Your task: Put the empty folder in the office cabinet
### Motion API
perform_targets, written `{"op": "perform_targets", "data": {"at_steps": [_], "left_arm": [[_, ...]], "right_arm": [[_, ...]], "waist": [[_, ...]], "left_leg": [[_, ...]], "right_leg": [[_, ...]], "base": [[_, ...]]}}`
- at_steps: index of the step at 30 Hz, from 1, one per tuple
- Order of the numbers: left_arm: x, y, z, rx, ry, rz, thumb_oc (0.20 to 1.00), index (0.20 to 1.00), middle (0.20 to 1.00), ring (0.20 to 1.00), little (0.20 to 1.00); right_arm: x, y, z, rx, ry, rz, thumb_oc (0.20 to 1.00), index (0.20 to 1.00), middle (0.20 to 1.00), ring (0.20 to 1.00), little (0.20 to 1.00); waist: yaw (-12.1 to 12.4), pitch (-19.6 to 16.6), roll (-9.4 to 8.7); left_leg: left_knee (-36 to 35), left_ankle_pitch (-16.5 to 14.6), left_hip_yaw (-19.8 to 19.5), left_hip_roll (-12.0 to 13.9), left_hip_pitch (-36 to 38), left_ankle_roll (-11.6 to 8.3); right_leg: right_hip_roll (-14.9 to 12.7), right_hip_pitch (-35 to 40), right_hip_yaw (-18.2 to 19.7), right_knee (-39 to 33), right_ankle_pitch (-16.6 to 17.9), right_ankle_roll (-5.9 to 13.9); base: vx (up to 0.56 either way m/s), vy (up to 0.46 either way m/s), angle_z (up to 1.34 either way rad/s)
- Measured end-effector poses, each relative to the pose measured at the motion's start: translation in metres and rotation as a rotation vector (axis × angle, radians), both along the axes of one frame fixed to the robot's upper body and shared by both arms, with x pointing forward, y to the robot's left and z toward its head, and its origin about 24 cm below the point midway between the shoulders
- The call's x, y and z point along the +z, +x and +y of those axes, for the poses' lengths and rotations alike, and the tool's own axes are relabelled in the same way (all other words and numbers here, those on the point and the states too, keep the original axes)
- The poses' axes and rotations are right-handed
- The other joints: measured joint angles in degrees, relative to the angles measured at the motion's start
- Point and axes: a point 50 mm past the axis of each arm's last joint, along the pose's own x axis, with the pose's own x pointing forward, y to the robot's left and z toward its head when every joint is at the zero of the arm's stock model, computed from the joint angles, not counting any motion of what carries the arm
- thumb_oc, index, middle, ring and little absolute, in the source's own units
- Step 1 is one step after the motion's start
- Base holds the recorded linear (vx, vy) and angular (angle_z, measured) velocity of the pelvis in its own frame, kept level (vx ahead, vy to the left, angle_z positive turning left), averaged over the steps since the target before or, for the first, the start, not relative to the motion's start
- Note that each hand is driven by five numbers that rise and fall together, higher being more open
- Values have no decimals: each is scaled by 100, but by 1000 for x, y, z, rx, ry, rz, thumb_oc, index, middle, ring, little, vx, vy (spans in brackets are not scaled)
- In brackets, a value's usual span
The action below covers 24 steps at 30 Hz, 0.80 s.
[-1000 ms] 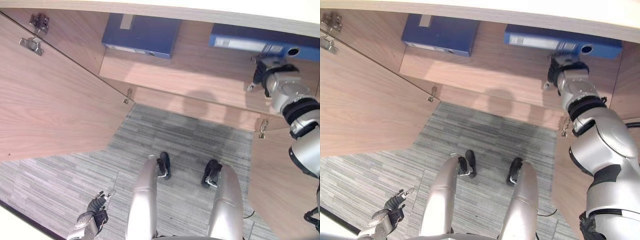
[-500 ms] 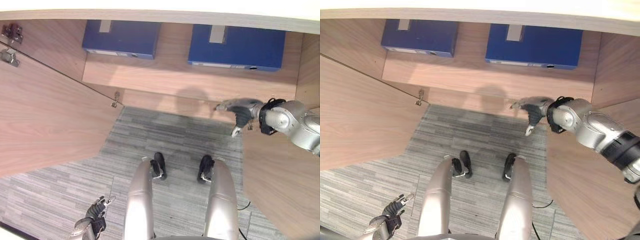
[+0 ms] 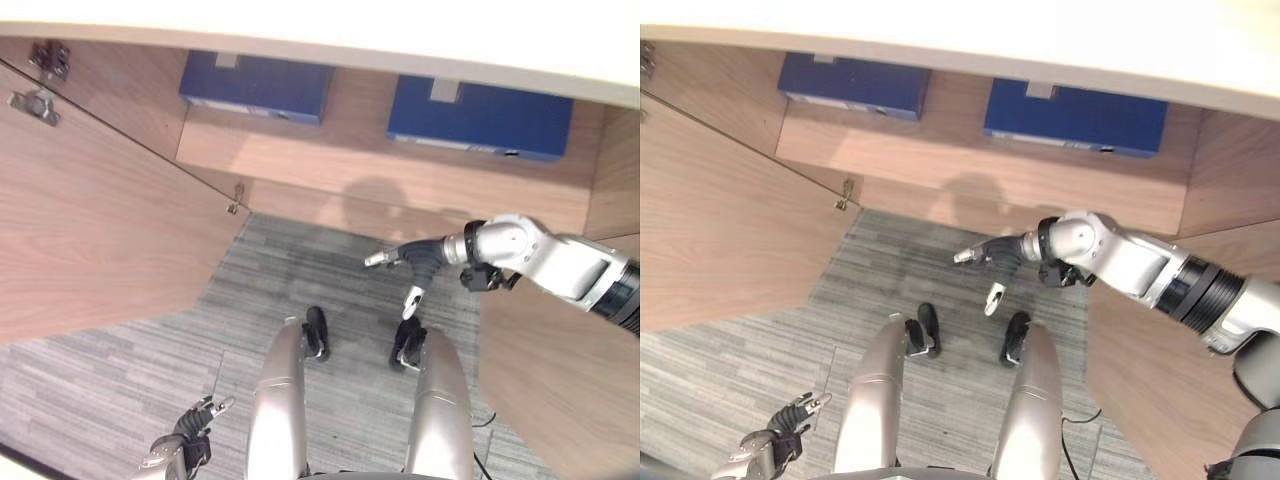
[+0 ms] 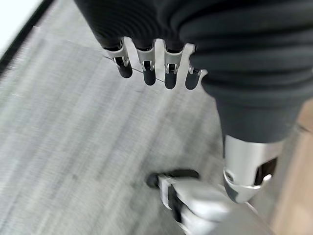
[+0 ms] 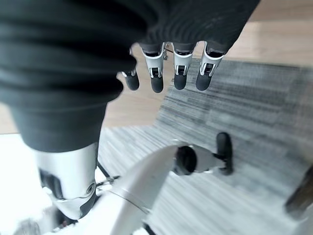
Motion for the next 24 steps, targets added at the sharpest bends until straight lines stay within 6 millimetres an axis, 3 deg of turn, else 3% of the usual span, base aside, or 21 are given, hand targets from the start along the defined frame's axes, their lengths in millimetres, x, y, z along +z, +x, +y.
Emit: {"op": "perform_targets", "data": {"at_steps": [2, 3, 4, 5, 7, 8, 11, 13, 14, 16, 19, 22, 24], "left_arm": [[16, 16, -11, -111, 2, -105, 1000, 1000, 1000, 1000, 1000], [17, 18, -12, -127, 3, -113, 1000, 1000, 1000, 1000, 1000], [8, 16, -14, -110, -1, -62, 1000, 1000, 1000, 1000, 1000], [-2, 12, -14, -88, -5, -6, 1000, 1000, 1000, 1000, 1000], [-14, 1, -15, -55, -8, 84, 1000, 1000, 1000, 1000, 1000], [-28, -11, -14, 10, 12, 203, 1000, 1000, 1000, 1000, 1000], [-36, -18, -26, -16, 30, 269, 1000, 1000, 1000, 1000, 1000], [-39, -18, -39, -49, 36, 284, 1000, 1000, 1000, 1000, 1000], [-46, -33, -47, -60, 29, 334, 1000, 1000, 1000, 1000, 1000], [-48, -39, -54, -88, 26, 337, 1000, 1000, 1000, 1000, 1000], [-49, -36, -65, -114, 22, 325, 1000, 1000, 1000, 1000, 1000], [-52, -48, -68, -151, 44, 360, 1000, 1000, 1000, 1000, 1000], [-54, -56, -68, -140, 43, 384, 1000, 1000, 1000, 1000, 1000]], "right_arm": [[-38, 3, -26, -151, -38, 62, 1000, 1000, 1000, 1000, 1000], [-51, 0, -32, -190, -64, 91, 1000, 1000, 1000, 1000, 1000], [-75, 1, -46, -359, 50, 111, 1000, 1000, 1000, 1000, 1000], [-95, 1, -46, -453, 66, 142, 1000, 1000, 1000, 1000, 1000], [-108, -3, -38, -445, 37, 159, 1000, 1000, 1000, 1000, 1000], [-128, 2, -42, -635, 107, 164, 1000, 1000, 1000, 1000, 1000], [-157, -8, -36, -766, 107, 199, 1000, 1000, 1000, 1000, 1000], [-188, -32, -31, -845, 52, 274, 1000, 1000, 1000, 1000, 1000], [-214, -60, -22, -924, 55, 383, 1000, 1000, 1000, 1000, 1000], [-237, -95, -17, -966, 39, 465, 1000, 1000, 1000, 1000, 1000], [-259, -141, -27, -1072, 5, 564, 1000, 1000, 1000, 1000, 1000], [-274, -186, -40, -1244, 22, 640, 1000, 1000, 1000, 1000, 1000], [-276, -198, -46, -1265, -10, 658, 1000, 1000, 1000, 1000, 1000]], "waist": [[8, -4, 4], [-19, -47, 28], [-18, -143, 135], [-25, -146, 135], [-110, -206, 175], [-172, -269, 204], [-170, -464, 204], [-164, -688, 198], [-129, -1018, 165], [-220, -1465, 107], [-274, -1699, 17], [-386, -1933, -143], [-396, -2018, -242]], "left_leg": [[-690, 284, -2, -119, 585, -9], [-882, 369, 12, -121, 736, -19], [-1276, 526, -30, -110, 1038, -26], [-1574, 646, 29, -125, 1360, -49], [-1929, 739, 114, -120, 1660, -61], [-2379, 967, 124, -146, 2082, -96], [-3002, 1228, 148, -137, 2584, -176], [-3423, 1391, 144, -102, 2967, -248], [-3855, 1522, 179, -69, 3358, -307], [-4008, 1542, 196, -35, 3463, -338], [-4150, 1559, 272, 0, 3766, -367], [-4047, 1559, 241, 24, 4040, -368], [-3779, 1575, 13, 17, 4044, -391]], "right_leg": [[37, 581, -123, -600, 205, 75], [68, 748, -192, -847, 279, 92], [179, 1141, -336, -1342, 480, 118], [252, 1412, -326, -1643, 606, 148], [328, 1670, -335, -1978, 749, 168], [431, 2072, -399, -2412, 977, 134], [586, 2520, -494, -2932, 1159, 102], [745, 2899, -568, -3391, 1253, 129], [916, 3298, -563, -3877, 1390, 137], [1002, 3394, -570, -4060, 1402, 133], [1090, 3710, -538, -4300, 1445, 155], [1134, 4006, -386, -4431, 1431, 128], [1117, 4014, -145, -4442, 1418, 65]], "base": [[-25, 31, 6], [0, 0, 0], [50, -12, -13], [57, -28, -17], [39, -38, -26], [35, -61, -18], [42, -77, -5], [59, -98, -2], [52, -79, -15], [56, -65, -13], [54, -72, -7], [29, -18, -30], [33, 63, -61]]}}
